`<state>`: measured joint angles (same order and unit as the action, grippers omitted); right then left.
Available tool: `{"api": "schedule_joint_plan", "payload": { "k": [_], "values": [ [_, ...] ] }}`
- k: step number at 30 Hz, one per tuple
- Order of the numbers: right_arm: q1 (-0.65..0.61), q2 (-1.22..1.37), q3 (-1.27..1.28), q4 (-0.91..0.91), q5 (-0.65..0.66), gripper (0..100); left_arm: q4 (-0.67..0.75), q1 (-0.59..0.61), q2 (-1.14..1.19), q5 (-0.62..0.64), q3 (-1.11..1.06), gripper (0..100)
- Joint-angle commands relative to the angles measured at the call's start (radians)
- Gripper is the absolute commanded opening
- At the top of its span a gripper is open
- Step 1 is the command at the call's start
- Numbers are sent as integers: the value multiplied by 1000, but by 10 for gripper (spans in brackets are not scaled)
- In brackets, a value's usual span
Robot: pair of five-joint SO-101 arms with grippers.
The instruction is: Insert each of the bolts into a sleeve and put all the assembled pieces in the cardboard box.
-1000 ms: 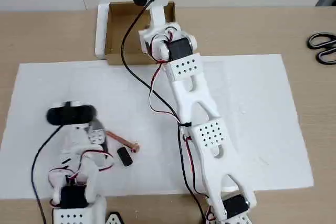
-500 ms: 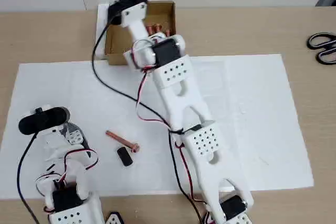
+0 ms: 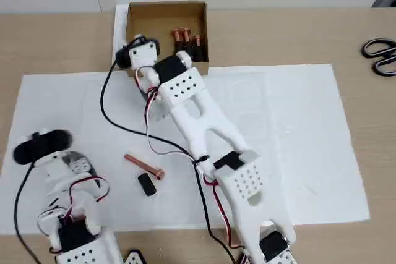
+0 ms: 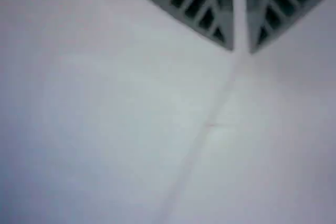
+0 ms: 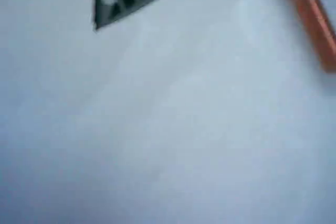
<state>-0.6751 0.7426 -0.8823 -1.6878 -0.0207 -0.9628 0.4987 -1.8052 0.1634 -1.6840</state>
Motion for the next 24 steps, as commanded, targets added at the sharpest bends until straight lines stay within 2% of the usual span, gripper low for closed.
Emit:
{"api": "schedule_joint_plan", "payload": {
  "k": [1, 10, 20, 24],
  "values": [
    [-47, -148, 110, -4, -37, 162, -2, 97, -12, -5, 24, 7],
    [-174, -340, 267, -7, -157, 162, -2, 147, -12, -5, 24, 7],
    [-366, -484, 637, -4, -164, 163, -2, 147, -12, -5, 24, 7],
    [-400, -481, 681, -1, -167, 162, -2, 147, -12, -5, 24, 7]
  ]
}}
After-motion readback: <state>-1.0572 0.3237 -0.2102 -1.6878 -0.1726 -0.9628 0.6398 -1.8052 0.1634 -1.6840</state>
